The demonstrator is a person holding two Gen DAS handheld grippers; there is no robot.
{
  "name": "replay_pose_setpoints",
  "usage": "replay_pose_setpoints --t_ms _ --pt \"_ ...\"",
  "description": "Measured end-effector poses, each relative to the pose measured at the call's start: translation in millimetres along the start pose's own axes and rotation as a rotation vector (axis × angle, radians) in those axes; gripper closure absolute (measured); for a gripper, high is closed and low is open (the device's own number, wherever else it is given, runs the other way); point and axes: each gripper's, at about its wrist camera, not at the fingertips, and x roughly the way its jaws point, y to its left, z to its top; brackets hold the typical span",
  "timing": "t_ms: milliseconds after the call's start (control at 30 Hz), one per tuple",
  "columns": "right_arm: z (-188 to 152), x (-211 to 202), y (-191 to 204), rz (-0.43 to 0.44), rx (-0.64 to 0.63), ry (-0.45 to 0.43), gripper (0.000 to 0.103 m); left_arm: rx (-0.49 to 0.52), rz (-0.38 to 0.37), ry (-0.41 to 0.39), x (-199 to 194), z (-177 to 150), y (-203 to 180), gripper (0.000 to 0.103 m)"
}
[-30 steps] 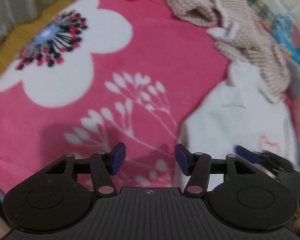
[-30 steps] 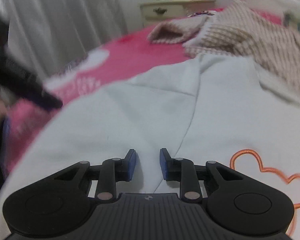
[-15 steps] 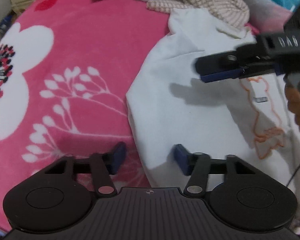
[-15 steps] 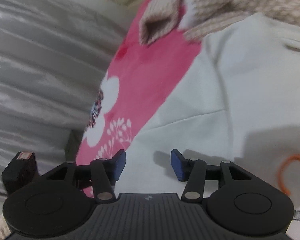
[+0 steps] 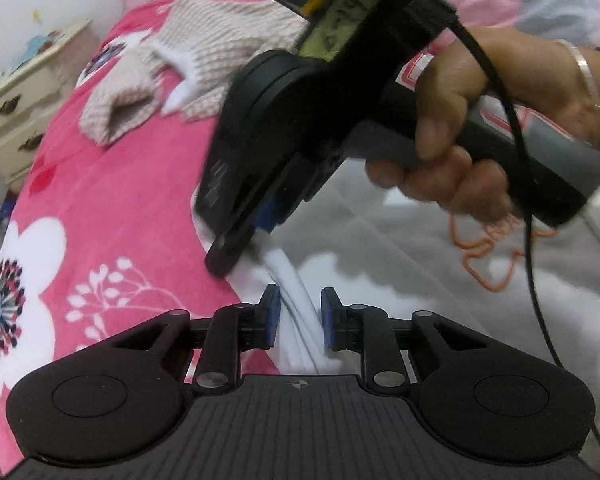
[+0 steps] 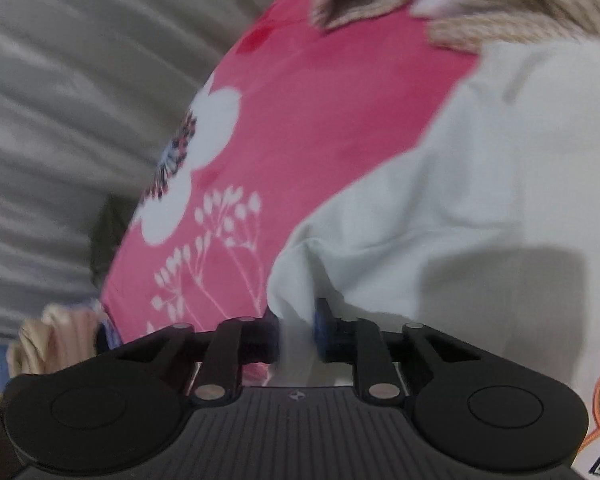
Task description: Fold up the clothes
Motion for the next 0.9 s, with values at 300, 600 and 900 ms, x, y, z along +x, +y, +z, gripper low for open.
replay_pose_setpoints --t_ms 300,600,900 --pt "-38 -20 -86 0.373 0.3 -0.139 0.084 -0.209 -0.052 -0.059 -15 -3 57 0.066" --pt "-52 -26 -118 0.469 0.468 -0.226 0.056 -0.269 -0.168 0.042 25 5 59 0.065" --pt "-49 -13 -108 0.475 0.446 -0.203 0.056 -0.067 -0.036 0.064 37 4 30 0.063"
